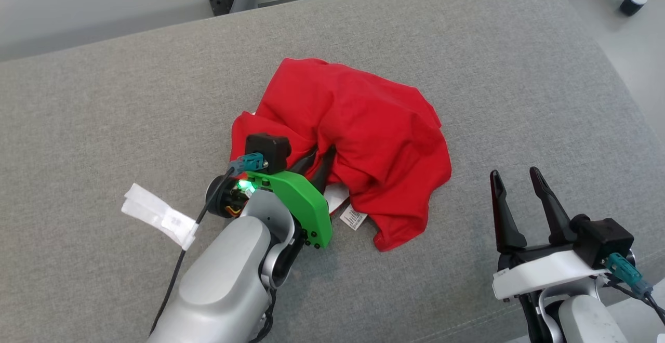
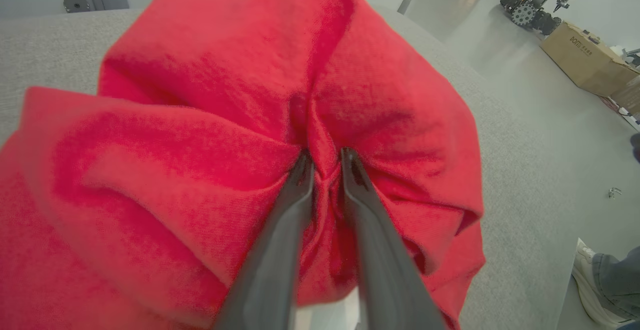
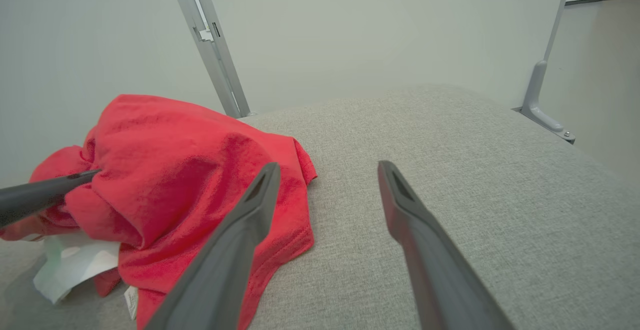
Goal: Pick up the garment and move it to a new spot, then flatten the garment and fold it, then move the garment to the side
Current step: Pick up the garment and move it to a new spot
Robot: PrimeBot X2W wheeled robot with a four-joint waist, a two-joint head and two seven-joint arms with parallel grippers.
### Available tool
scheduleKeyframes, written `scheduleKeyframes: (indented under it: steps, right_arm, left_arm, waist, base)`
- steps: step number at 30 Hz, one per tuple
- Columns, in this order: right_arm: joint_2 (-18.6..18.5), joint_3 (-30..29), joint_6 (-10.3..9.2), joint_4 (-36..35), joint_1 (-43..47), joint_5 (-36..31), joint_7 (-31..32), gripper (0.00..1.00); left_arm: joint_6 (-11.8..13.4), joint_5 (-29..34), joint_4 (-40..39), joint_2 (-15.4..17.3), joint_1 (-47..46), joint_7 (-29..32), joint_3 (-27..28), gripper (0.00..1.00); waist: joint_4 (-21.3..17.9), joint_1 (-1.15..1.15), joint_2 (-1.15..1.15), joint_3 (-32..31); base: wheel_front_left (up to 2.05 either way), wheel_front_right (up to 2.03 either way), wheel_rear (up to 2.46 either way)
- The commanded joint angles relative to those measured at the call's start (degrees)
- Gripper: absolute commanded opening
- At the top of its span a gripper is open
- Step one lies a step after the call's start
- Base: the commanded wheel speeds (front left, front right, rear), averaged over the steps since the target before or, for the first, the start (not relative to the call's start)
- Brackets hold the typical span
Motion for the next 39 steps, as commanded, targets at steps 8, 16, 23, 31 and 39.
scheduleKeyframes:
  steps: [8, 16, 23, 31, 39]
  right_arm:
    - [-0.12, -1.05, 0.0, 0.0, 2.51, -1.23, -0.18, 1.0]
    - [-0.13, -2.2, 0.0, -0.77, 4.08, -2.0, -0.18, 1.0]
    - [-0.12, -1.52, 0.0, -0.9, 2.65, -1.91, -0.18, 1.0]
    - [-0.12, -1.34, 0.0, -0.68, 1.82, -2.39, -0.18, 1.0]
    - [-0.12, -1.31, 0.0, -0.43, 2.01, -2.15, -0.18, 1.0]
  left_arm:
    - [4.63, -4.09, -7.56, 1.17, 5.89, -7.12, 1.11, 1.0]
    - [10.91, -7.18, -19.17, 7.0, 17.69, -4.01, 3.94, 1.0]
    - [12.82, -8.17, -16.72, 7.76, 19.5, 1.56, 2.15, 1.0]
    - [11.83, -8.72, -9.57, 5.33, 15.66, 1.52, 2.13, 1.0]
    - [9.49, -9.77, -4.78, 4.23, 13.51, 1.96, 1.61, 0.0]
  waist:
    - [1.22, 0.0, 0.0, -3.41]
    - [2.44, 0.0, 0.0, -4.34]
    - [3.43, 0.0, 0.0, -2.62]
    - [3.05, 0.0, 0.0, -1.56]
    - [2.72, 0.0, 0.0, -1.46]
  base:
    - [0.0, 0.0, 0.0]
    - [0.0, 0.0, 0.0]
    - [0.0, 0.0, 0.0]
    - [0.0, 0.0, 0.0]
    - [0.0, 0.0, 0.0]
